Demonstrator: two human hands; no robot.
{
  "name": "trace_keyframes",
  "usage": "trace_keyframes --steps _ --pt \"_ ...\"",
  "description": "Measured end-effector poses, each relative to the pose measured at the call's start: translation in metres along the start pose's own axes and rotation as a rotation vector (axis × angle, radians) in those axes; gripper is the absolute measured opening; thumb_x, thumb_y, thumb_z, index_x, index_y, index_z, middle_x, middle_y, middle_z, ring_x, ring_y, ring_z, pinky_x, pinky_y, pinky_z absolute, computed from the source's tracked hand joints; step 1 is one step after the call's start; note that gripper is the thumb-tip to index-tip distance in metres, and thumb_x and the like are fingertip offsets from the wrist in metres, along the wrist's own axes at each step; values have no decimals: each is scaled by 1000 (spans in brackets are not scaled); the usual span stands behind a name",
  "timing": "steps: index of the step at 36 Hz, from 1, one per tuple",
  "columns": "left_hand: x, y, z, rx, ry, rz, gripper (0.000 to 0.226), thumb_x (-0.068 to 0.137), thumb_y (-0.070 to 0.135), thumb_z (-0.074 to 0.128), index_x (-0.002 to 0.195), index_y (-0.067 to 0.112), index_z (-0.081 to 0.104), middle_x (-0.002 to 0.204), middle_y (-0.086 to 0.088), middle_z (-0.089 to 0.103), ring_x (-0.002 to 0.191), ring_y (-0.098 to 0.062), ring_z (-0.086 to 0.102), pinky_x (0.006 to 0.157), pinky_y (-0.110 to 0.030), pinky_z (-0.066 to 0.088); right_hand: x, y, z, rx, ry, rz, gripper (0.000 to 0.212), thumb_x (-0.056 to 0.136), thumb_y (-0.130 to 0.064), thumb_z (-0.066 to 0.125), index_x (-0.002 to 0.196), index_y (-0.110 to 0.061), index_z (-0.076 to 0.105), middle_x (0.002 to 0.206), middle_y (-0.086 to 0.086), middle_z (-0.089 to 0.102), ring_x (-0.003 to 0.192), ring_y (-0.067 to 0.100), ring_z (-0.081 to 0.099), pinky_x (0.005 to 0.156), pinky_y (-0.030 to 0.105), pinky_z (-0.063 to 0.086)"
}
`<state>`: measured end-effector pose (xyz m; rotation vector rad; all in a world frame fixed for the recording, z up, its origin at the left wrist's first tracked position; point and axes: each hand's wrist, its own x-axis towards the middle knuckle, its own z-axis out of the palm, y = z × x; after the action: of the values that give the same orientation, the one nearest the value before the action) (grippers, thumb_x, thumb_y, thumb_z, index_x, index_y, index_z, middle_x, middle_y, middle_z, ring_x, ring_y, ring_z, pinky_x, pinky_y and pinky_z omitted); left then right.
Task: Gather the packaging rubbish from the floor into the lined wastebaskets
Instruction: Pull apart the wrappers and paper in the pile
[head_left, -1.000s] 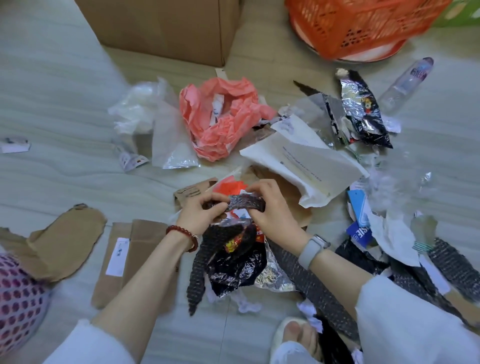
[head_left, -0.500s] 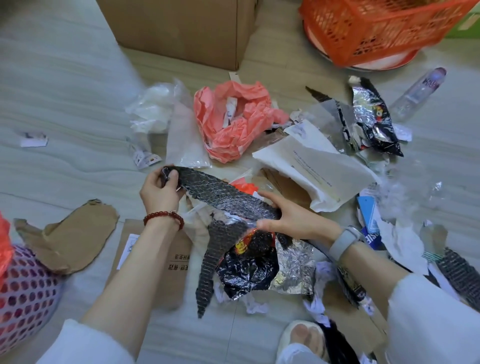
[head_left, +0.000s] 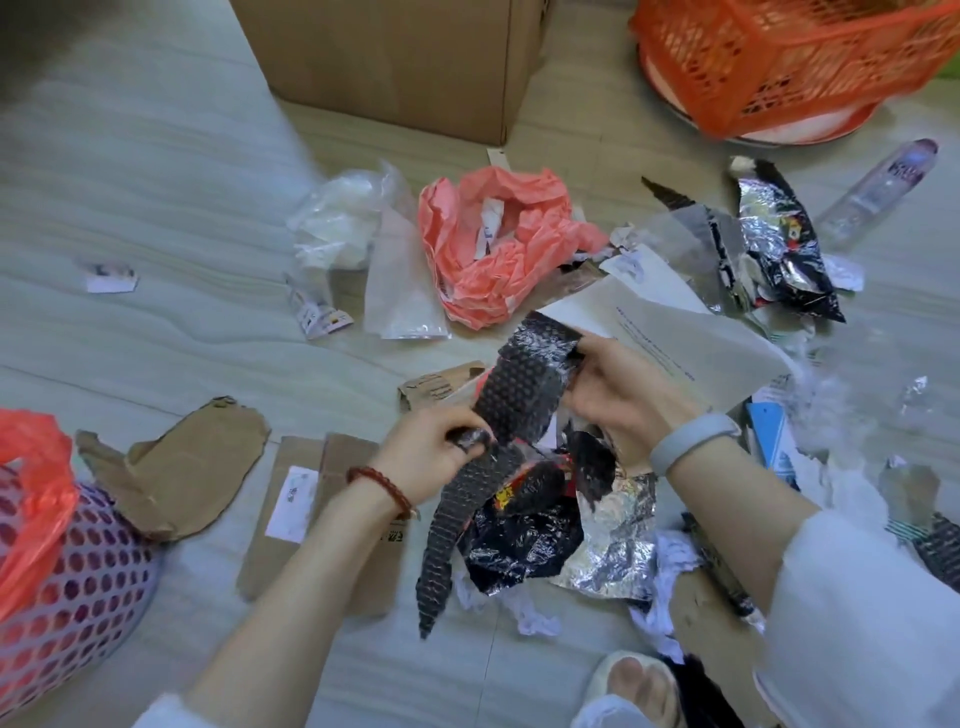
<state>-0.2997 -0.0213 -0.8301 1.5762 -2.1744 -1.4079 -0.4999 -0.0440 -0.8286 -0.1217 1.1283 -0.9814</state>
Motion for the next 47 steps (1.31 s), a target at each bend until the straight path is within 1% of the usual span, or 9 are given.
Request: trace_keyframes --steps 6,10,15,20,24,28,33,41,47 --pt "5 -2 16 -486 3 -125 57 86 12 59 136 24 31 113 4 55 99 -10 58 90 -27 47 -5 23 5 13 -93 -11 36 98 -19 36 125 1 49 125 22 55 118 35 50 103 50 38" --pt "7 4 21 -1181 -102 -326 61 75 41 58 130 18 45 120 -10 60 99 -24 64 73 -33 53 -12 47 17 -119 -78 -66 31 96 -8 40 122 0 55 120 20 60 110 31 56 101 46 43" --pt "10 0 25 -1565 248 -446 33 85 9 57 117 3 54 112 -20 59 91 -27 61 64 -36 58 -19 71 19 -1087 210 -560 26 90 -6 47 109 -15 64 107 -2 64 100 10 56 90 26 47" --pt "10 -5 21 -1376 316 -532 27 86 -7 50 111 1 57 91 -15 63 78 -25 61 66 -37 55 -15 75 6 -1156 170 -645 3 88 -12 56 91 -12 57 93 0 55 86 14 53 76 23 43" --pt "12 -18 11 -1137 449 -518 23 90 -9 42 106 0 57 85 -14 62 78 -27 60 75 -41 51 -12 72 -11 -1225 132 -670 15 90 -22 54 102 -15 58 103 -3 52 94 10 50 83 25 44" --pt "10 -37 -7 -703 615 -399 27 86 -5 43 86 17 59 79 0 60 81 -24 56 76 -38 48 3 69 -27 -1534 181 -643 47 89 -36 53 131 -17 45 133 5 44 126 21 38 104 33 32" --pt "-1 -44 -25 -162 718 -285 37 82 -6 41 109 10 61 103 -11 53 89 -18 48 81 -21 37 26 84 -23 -2080 -2 -476 104 70 -76 51 143 -39 -13 156 7 -13 143 33 -9 115 56 7" --pt "-14 -49 -27 -40 650 -132 50 78 -22 33 114 -1 60 109 -15 46 104 -16 42 90 -2 23 41 104 -15 -2106 19 -595 56 82 -45 60 131 -24 44 143 10 33 127 33 31 99 43 35" --pt "-17 -47 -25 -74 557 -144 50 76 -25 34 94 7 68 103 -5 39 95 -9 42 83 7 27 37 101 -20 -1816 -4 -683 23 87 -10 56 109 -3 57 111 15 57 106 34 48 86 38 40"
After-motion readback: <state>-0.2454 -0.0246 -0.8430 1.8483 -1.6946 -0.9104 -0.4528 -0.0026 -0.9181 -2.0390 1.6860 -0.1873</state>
